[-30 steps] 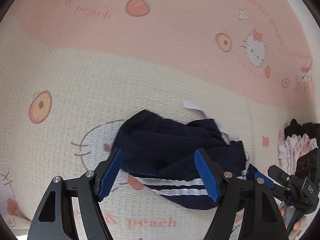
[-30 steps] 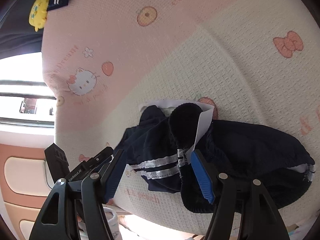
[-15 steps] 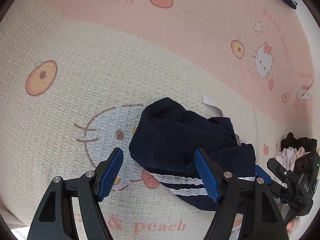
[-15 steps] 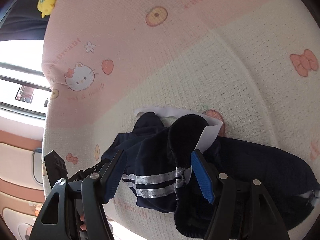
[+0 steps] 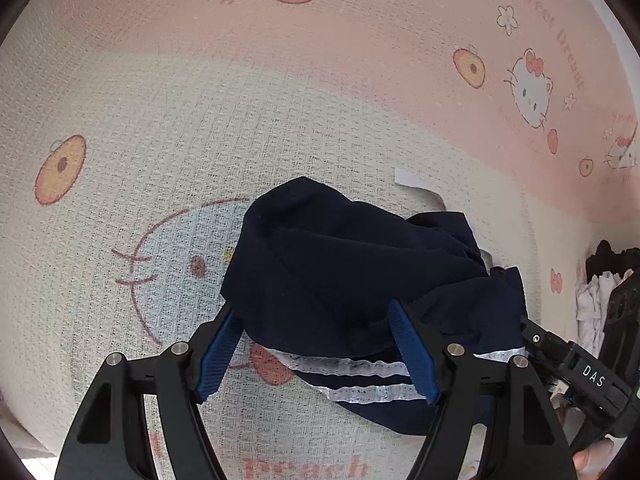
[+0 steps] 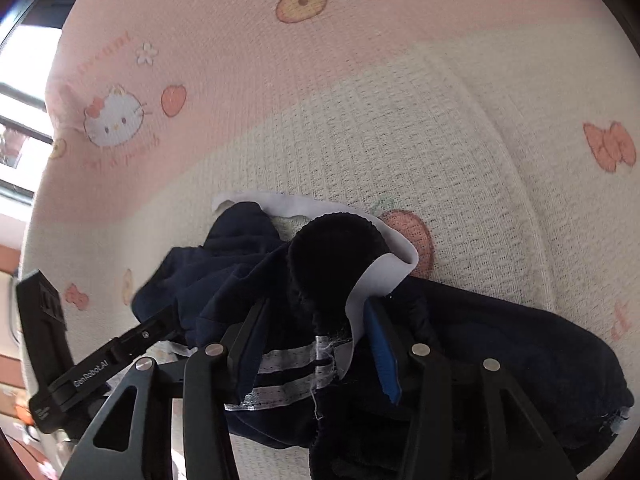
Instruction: Fold clothes
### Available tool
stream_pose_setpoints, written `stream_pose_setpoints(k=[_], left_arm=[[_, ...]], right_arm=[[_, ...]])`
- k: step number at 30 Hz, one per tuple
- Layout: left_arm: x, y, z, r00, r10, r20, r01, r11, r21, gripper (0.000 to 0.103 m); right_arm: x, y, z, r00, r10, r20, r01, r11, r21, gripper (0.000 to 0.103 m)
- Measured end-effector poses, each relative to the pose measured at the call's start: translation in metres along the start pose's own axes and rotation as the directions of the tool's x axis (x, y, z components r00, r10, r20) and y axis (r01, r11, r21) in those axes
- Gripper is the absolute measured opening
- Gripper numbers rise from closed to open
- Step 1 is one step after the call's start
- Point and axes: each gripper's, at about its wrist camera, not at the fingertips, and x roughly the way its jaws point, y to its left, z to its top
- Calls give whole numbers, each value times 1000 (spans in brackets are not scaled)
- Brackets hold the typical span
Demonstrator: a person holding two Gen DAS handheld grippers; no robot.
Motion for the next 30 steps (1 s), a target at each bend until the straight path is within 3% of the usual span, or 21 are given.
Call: stream_pose_setpoints(k=[3,5,6,7,17,22,27,30], left_arm=[[1,-8,-4,999,43,21,-44,998,43,56],[1,-15,-6,997,71,36,-74,994,86,39],[1,-18,-7,995,85,44,-89,990,107,22],[2,-21,-8,994,99,46,-105,986,127,13],[-21,-33,-1,995,71,77,-82,986,144,9],[-35,-35,8,996,4,84,-15,991,133,9],[-34,-45,1,997,5,82,-19,986,167,9],[-33,-47,-3,997,-1,82,-13,985,171,9]], right_arm=[[3,7,0,999,-51,6,52,997,-62,33],[2,7,-2,998,-69,17,70,994,-84,12],[2,7,-2,998,-66,20,68,994,-90,10],[1,7,-3,998,-58,19,60,994,-93,10],[-33,-24,-1,996,61,70,-59,998,-24,10],[-49,-55,4,988,109,105,-117,991,67,10],[-45,-76,2,983,160,91,-174,970,171,10],[-45,-79,2,961,268,72,-278,938,209,11]])
